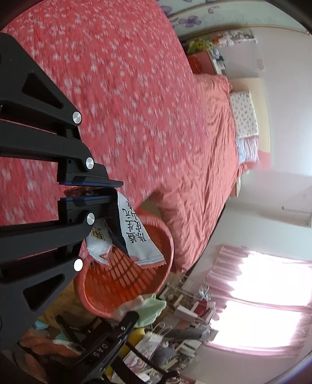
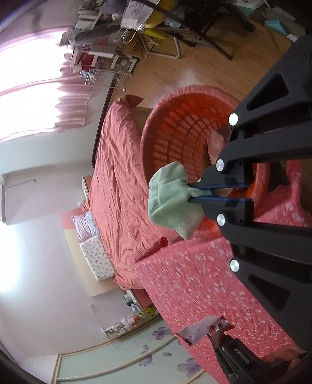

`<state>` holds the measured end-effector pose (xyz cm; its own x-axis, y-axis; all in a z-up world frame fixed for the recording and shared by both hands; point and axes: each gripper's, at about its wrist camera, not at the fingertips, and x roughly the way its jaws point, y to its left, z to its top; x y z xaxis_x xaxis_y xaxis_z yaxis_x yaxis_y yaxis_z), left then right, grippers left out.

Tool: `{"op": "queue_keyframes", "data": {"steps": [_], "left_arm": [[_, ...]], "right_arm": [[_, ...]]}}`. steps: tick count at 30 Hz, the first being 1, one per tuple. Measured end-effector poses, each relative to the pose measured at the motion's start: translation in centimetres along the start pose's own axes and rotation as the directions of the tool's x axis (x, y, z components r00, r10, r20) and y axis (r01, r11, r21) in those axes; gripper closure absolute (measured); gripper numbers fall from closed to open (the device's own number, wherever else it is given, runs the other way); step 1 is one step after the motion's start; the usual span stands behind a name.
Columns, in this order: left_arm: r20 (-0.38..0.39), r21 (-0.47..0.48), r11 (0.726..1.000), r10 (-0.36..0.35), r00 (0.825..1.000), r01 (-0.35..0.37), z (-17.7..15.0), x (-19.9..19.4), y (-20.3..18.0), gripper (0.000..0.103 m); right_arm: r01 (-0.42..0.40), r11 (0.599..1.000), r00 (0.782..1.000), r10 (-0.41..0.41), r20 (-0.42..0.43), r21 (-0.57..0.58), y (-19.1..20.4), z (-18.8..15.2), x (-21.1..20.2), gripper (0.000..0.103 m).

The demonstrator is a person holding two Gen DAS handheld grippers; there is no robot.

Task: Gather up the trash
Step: 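Carry the wrapper and green cloth over the orange basket and open both tools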

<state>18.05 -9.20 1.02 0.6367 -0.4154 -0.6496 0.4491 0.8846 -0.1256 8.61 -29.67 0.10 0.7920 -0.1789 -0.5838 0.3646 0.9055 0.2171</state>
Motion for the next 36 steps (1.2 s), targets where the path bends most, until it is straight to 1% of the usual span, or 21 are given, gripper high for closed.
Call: {"op": "queue_keyframes", "data": {"steps": [8,17,21,26,30,31,32,33,34,35,36], "left_arm": [[-0.021,0.039,0.997,-0.072,0.997,0.073,1.2,3.5,-5.0,0.097],[-0.043,0.083,0.988,-0.125,0.991,0.128,1.8,6.0,-8.9,0.097],[-0.062,0.091,0.985,-0.138,0.988,0.144,1.8,6.9,-9.9,0.097],[-0.097,0.089,0.985,-0.141,0.985,0.15,1.7,8.2,-10.2,0.097],[-0.145,0.061,0.987,-0.139,0.98,0.149,1.4,9.4,-10.0,0.096],[-0.159,0.056,0.987,-0.14,0.977,0.15,1.2,9.7,-10.0,0.094],[-0.17,0.055,0.987,-0.14,0.975,0.152,1.0,10.0,-10.0,0.088],[-0.175,0.058,0.987,-0.137,0.975,0.149,1.0,10.0,-10.0,0.082],[-0.174,0.061,0.987,-0.134,0.975,0.147,0.9,10.0,-10.0,0.068],[-0.17,0.065,0.988,-0.13,0.977,0.143,0.9,9.9,-10.0,0.06],[-0.162,0.069,0.988,-0.126,0.979,0.139,0.9,9.8,-10.1,0.059]], "right_arm": [[0.019,0.998,1.0,-0.019,-0.006,0.055,-3.8,0.5,1.5,0.096],[0.023,0.996,1.0,-0.022,-0.004,0.088,-6.1,1.0,2.8,0.096],[0.015,0.994,1.0,-0.014,-0.004,0.107,-7.0,1.2,3.1,0.096],[0.0,0.991,1.0,0.002,-0.011,0.131,-7.6,1.3,3.5,0.096],[-0.018,0.989,0.999,0.022,-0.028,0.15,-8.0,1.6,4.2,0.089],[-0.022,0.988,0.999,0.027,-0.03,0.152,-8.1,1.7,4.3,0.087],[-0.023,0.988,0.999,0.028,-0.032,0.154,-8.1,1.7,4.4,0.086],[-0.023,0.988,0.999,0.029,-0.034,0.155,-8.1,1.7,4.5,0.081],[-0.023,0.987,0.999,0.029,-0.034,0.157,-8.2,1.7,4.6,0.077],[-0.025,0.987,0.999,0.031,-0.037,0.159,-8.2,1.6,4.7,0.076],[-0.025,0.986,0.999,0.032,-0.039,0.162,-8.3,1.6,4.7,0.074]]}}
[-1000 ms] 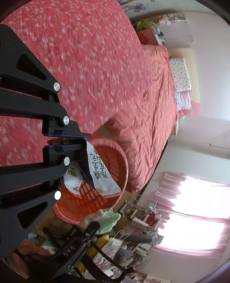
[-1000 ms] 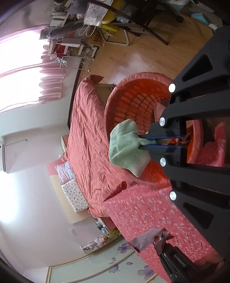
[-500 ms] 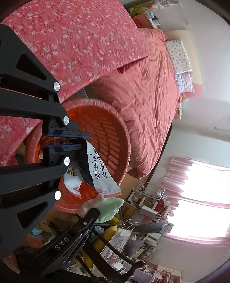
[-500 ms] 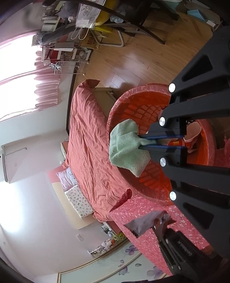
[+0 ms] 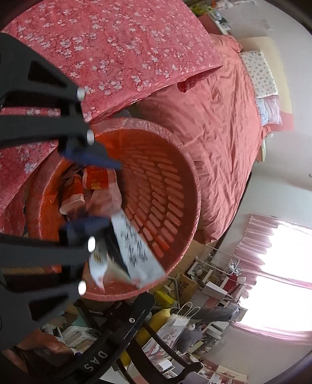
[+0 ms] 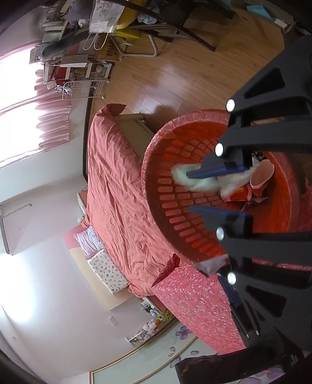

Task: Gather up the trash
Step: 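Carry the wrapper and green cloth over the orange basket and open both tools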

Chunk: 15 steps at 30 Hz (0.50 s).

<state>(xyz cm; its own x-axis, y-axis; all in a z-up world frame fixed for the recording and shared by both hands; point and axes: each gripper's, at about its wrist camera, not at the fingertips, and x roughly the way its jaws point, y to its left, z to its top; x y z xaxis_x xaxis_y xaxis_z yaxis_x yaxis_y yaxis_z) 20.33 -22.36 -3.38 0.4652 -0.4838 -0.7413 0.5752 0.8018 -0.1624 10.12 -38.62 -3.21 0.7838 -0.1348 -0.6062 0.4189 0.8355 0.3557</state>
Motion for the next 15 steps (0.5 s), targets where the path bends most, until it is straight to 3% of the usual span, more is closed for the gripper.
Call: {"op": "queue_keyframes", "data": {"steps": [4,9,10,11,12,13,14,15], "left_arm": [[0.001,-0.012,1.0,0.004,1.0,-0.004,0.3,-0.1,0.3,0.055],[0.015,0.02,0.997,0.075,0.997,-0.075,0.3,-0.1,0.4,0.043],[0.017,0.026,0.994,0.102,0.995,-0.103,0.3,-0.2,0.4,0.039],[0.029,0.028,0.995,0.091,0.995,-0.092,0.4,-0.4,0.4,0.024],[0.067,0.05,0.988,0.142,0.988,-0.146,0.4,-0.6,0.2,0.013],[0.07,0.05,0.981,0.182,0.981,-0.186,0.4,-0.7,0.2,0.007],[0.088,0.055,0.987,0.146,0.985,-0.151,0.4,-1.1,0.2,0.005],[0.081,0.057,0.982,0.176,0.981,-0.181,0.4,-1.1,0.2,0.005]], "right_arm": [[0.001,1.0,1.0,-0.001,-0.003,0.006,-0.1,-0.1,0.0,0.073],[-0.048,0.999,0.999,0.048,0.008,0.005,0.2,-0.1,-0.9,0.071],[-0.043,0.999,0.999,0.043,0.015,-0.005,0.4,-0.1,-1.1,0.071],[-0.039,0.999,0.999,0.039,0.021,-0.013,0.5,0.0,-1.3,0.07],[-0.033,0.999,0.999,0.033,0.026,-0.017,0.6,0.1,-1.4,0.069],[-0.033,0.999,0.999,0.034,0.027,-0.017,0.5,0.1,-1.5,0.069],[-0.032,0.999,0.999,0.033,0.029,-0.017,0.5,0.1,-1.7,0.069],[-0.025,1.0,0.999,0.026,0.03,-0.013,0.3,0.1,-1.7,0.069]]}}
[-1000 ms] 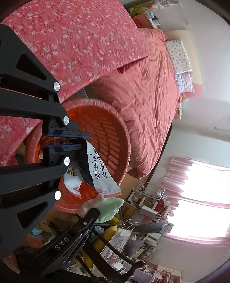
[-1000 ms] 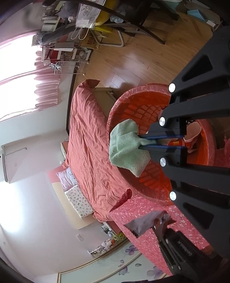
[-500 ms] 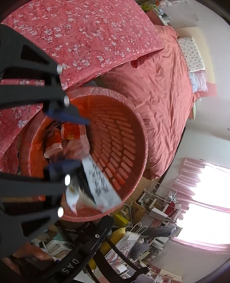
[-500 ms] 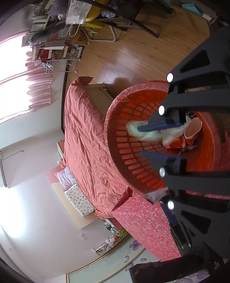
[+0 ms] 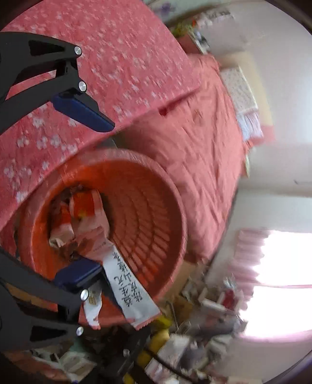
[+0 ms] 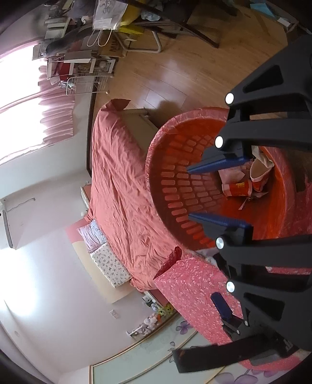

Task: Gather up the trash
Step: 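Carry the wrapper and green cloth over the orange basket and open both tools, then hold the open left tool over the basket until the wrapper drops in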

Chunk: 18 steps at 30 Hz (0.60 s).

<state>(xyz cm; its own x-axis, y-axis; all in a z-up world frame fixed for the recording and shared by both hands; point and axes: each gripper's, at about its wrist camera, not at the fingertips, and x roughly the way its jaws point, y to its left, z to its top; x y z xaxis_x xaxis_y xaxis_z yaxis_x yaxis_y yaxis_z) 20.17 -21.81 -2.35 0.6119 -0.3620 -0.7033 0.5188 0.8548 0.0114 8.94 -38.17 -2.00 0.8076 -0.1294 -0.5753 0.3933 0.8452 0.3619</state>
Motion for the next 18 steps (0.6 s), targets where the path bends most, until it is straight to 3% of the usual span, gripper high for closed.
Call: {"op": "queue_keyframes", "data": {"steps": [2,3,5,6,7,8,9,10,11,12,13,15,16,18], "left_arm": [[0.018,-0.009,1.0,-0.016,1.0,0.016,0.2,-0.2,0.2,0.004],[0.009,0.006,0.999,0.049,0.999,-0.049,0.1,0.1,0.1,0.004],[-0.001,0.01,1.0,0.007,1.0,-0.007,-0.1,0.3,0.1,0.004],[-0.034,0.034,0.996,0.078,0.996,-0.077,-0.3,0.9,-0.2,0.004],[-0.042,0.02,1.0,0.007,0.999,-0.006,-0.3,0.8,0.0,0.004],[-0.029,0.021,1.0,0.007,1.0,-0.006,-0.3,0.7,0.0,0.004],[-0.049,0.03,0.998,0.058,0.997,-0.056,-0.3,0.9,-0.1,0.004],[-0.049,0.018,1.0,-0.016,0.999,0.017,-0.2,0.6,0.1,0.003],[-0.035,0.03,0.999,0.013,0.999,-0.012,-0.3,0.5,0.2,0.002],[-0.075,0.031,0.999,0.007,0.997,-0.004,-0.2,0.8,0.2,0.003],[-0.067,0.017,0.999,-0.046,0.997,0.048,-0.2,0.6,0.3,0.002],[-0.066,0.055,0.997,0.059,0.996,-0.056,-0.3,0.8,0.0,0.002],[-0.075,0.039,0.999,0.014,0.997,-0.011,-0.3,0.8,0.3,0.002],[-0.075,0.016,1.0,0.014,0.997,-0.013,-0.1,0.7,0.6,0.002]], "right_arm": [[0.015,1.0,1.0,-0.015,0.002,0.007,-0.3,0.0,-0.1,0.069],[0.017,1.0,1.0,-0.017,0.0,0.014,-0.5,0.0,-0.1,0.069],[0.025,1.0,1.0,-0.025,0.007,0.013,-0.6,0.0,-0.4,0.068],[0.029,1.0,1.0,-0.029,0.008,0.012,-0.6,0.1,-0.5,0.068],[0.03,1.0,0.999,-0.03,0.013,0.008,-0.6,0.1,-0.6,0.067],[0.036,0.999,0.999,-0.036,0.017,0.006,-0.6,0.1,-0.8,0.066],[0.042,0.999,0.999,-0.042,0.02,0.003,-0.6,0.2,-0.9,0.066],[0.043,0.999,0.999,-0.043,0.023,0.0,-0.6,0.2,-0.9,0.065],[0.047,0.999,0.999,-0.047,0.023,-0.001,-0.6,0.2,-1.0,0.065],[0.048,0.999,0.999,-0.048,0.023,-0.001,-0.6,0.3,-1.0,0.065],[0.047,0.999,0.999,-0.047,0.025,-0.003,-0.5,0.3,-1.1,0.064],[0.051,0.999,0.998,-0.051,0.024,-0.008,-0.5,0.3,-1.3,0.064],[0.04,0.999,0.999,-0.039,0.026,-0.018,-0.4,0.3,-1.5,0.063],[0.034,0.999,0.999,-0.033,0.027,-0.027,-0.2,0.2,-1.8,0.059]]}}
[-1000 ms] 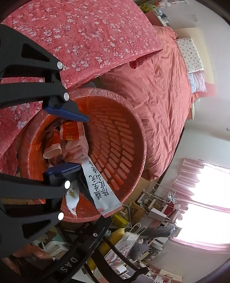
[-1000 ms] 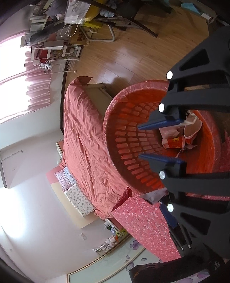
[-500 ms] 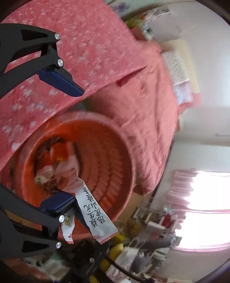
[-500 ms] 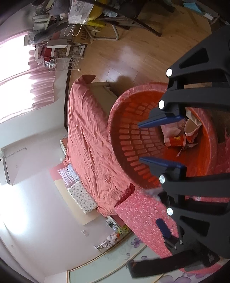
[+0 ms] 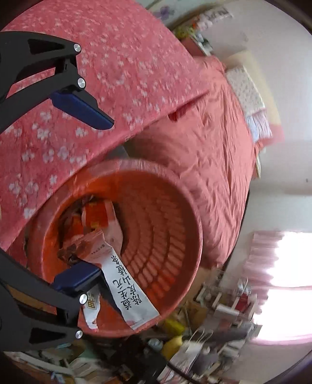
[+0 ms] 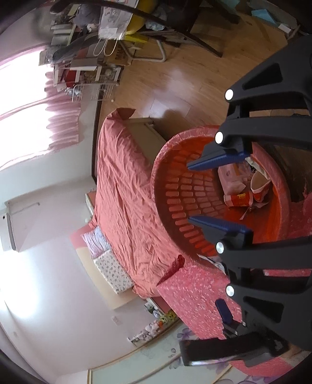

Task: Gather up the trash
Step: 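Hold the open left tool over the basket until the wrapper drops in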

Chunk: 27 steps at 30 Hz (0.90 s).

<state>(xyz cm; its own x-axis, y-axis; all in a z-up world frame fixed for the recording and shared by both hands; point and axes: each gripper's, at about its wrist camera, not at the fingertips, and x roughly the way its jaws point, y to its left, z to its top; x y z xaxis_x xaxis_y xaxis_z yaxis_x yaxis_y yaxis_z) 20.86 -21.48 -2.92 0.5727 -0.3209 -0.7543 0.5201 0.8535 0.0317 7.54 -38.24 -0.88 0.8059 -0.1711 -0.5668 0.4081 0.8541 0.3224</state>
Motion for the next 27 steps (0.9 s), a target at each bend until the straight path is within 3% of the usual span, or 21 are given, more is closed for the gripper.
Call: {"op": "queue_keyframes", "data": {"steps": [2,3,6,7,8,9,10,11,12,14,27], "left_arm": [[0.0,-0.035,0.999,-0.035,0.999,0.035,0.2,-0.3,0.5,0.002],[0.039,-0.058,0.997,-0.052,0.998,0.054,0.5,-1.2,0.7,0.002],[0.069,-0.063,0.998,-0.01,0.998,0.014,0.9,-1.8,1.7,0.002],[0.072,-0.095,0.994,-0.052,0.996,0.059,0.9,-2.0,2.1,0.002],[0.125,-0.08,0.997,-0.005,0.992,0.015,0.8,-2.2,1.9,0.002],[0.128,-0.043,0.997,0.062,0.99,-0.057,0.9,-1.6,1.3,0.002],[0.063,-0.024,0.999,0.049,0.997,-0.048,0.9,-0.6,1.1,0.002],[0.064,-0.028,0.999,0.022,0.998,-0.02,0.8,-0.5,1.2,0.002],[0.068,-0.03,0.997,0.079,0.995,-0.078,0.6,-0.4,1.3,0.002],[0.087,-0.043,0.999,0.029,0.996,-0.025,0.6,-0.8,1.6,0.002],[0.106,0.0,0.998,0.057,0.993,-0.057,-0.1,-1.0,0.9,0.002]], "right_arm": [[-0.013,1.0,1.0,0.013,0.004,-0.014,0.3,-0.1,-0.4,0.058],[-0.009,1.0,1.0,0.009,0.012,-0.023,0.5,-0.1,-0.6,0.057],[-0.011,1.0,1.0,0.012,0.014,-0.024,0.5,0.0,-1.0,0.056],[-0.013,1.0,1.0,0.014,0.019,-0.023,0.4,0.0,-1.2,0.055],[-0.009,1.0,1.0,0.01,0.023,-0.022,0.4,0.1,-1.3,0.054],[-0.009,1.0,1.0,0.009,0.022,-0.02,0.3,0.2,-1.4,0.053],[-0.014,1.0,1.0,0.014,0.024,-0.022,0.3,0.2,-1.5,0.052],[-0.013,1.0,1.0,0.014,0.028,-0.026,0.4,0.1,-1.6,0.051],[-0.01,0.999,1.0,0.01,0.029,-0.033,0.4,0.1,-1.7,0.049],[-0.02,0.999,0.999,0.022,0.027,-0.043,0.6,0.0,-1.8,0.049],[-0.077,0.991,0.997,0.079,0.01,-0.109,2.8,-0.6,-1.8,0.045]]}}
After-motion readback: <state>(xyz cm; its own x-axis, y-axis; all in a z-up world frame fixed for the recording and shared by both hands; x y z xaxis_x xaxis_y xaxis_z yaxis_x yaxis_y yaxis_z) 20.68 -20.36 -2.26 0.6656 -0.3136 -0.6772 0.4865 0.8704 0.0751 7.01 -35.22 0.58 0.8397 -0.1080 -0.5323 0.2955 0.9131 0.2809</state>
